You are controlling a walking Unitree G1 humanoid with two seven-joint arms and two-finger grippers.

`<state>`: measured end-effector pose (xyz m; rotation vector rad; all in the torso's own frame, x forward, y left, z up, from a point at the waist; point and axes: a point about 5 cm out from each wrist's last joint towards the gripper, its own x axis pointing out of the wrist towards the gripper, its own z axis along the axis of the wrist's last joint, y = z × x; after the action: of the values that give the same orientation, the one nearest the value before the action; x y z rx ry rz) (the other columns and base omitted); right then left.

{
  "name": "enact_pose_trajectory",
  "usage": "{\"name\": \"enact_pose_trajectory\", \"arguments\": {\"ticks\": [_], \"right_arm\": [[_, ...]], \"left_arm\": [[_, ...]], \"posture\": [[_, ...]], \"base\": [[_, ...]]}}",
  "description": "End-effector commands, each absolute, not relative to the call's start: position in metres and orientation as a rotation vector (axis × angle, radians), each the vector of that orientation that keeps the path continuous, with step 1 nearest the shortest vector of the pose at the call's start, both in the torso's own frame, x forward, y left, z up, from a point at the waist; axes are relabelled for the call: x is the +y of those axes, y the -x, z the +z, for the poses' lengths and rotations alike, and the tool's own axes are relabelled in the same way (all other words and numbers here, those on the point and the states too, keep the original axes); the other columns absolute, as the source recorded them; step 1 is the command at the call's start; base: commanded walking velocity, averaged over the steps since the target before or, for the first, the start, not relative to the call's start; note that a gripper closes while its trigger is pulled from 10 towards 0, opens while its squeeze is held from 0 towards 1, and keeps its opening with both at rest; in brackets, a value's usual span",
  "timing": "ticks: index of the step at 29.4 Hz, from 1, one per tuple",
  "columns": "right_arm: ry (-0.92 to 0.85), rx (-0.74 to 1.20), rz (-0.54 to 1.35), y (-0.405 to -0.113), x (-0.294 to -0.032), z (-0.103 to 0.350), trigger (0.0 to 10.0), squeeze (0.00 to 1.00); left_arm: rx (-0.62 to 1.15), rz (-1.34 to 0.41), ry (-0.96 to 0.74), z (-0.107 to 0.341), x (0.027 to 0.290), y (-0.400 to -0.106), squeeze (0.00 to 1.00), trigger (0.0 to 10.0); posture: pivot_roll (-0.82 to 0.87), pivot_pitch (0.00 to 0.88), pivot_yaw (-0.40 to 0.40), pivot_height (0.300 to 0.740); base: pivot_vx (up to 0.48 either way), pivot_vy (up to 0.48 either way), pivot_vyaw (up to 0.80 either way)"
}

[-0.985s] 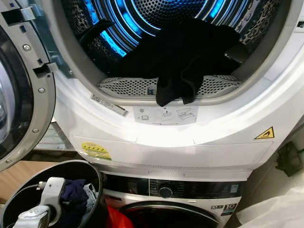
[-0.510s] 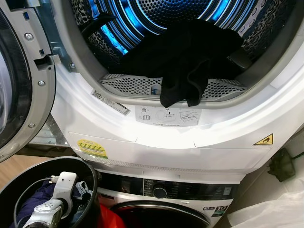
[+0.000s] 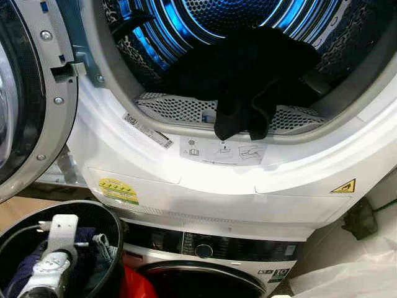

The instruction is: Clothes washing

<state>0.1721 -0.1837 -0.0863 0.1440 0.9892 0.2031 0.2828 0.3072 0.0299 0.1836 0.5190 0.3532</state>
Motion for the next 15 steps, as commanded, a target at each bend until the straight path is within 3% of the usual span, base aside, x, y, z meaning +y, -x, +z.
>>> {"name": "enact_pose_trajectory", "arguments": {"ticks": [1,2,3,15], "right_arm": [[-0.154,0.991,0.192,-0.172,-0.183,-0.086,10.0,0.00],[-0.154,0.991,0.194,-0.172,-0.182,-0.087,10.0,0.00],[-0.156,0.989,0.194,-0.172,-0.182,-0.086,10.0,0.00],[-0.171,0.966,0.158,-0.174,-0.191,-0.084,10.0,0.00]], "left_arm": [[0.508,0.354,-0.173,0.033,0.311,-0.283,0.83,10.0],[0.508,0.351,-0.171,0.033,0.312,-0.283,0.83,10.0],[0.523,0.342,-0.173,0.032,0.313,-0.281,0.00,10.0],[0.663,0.441,-0.145,0.027,0.332,-0.269,0.00,10.0]], "posture": [[0.12,0.000,-0.060,0.740],[0.12,0.000,-0.060,0.740],[0.11,0.000,-0.057,0.740],[0.05,0.000,-0.050,0.740]], "base": [[0.000,0.000,0.00],[0.000,0.000,0.00],[0.000,0.000,0.00],[0.000,0.000,0.00]]}}
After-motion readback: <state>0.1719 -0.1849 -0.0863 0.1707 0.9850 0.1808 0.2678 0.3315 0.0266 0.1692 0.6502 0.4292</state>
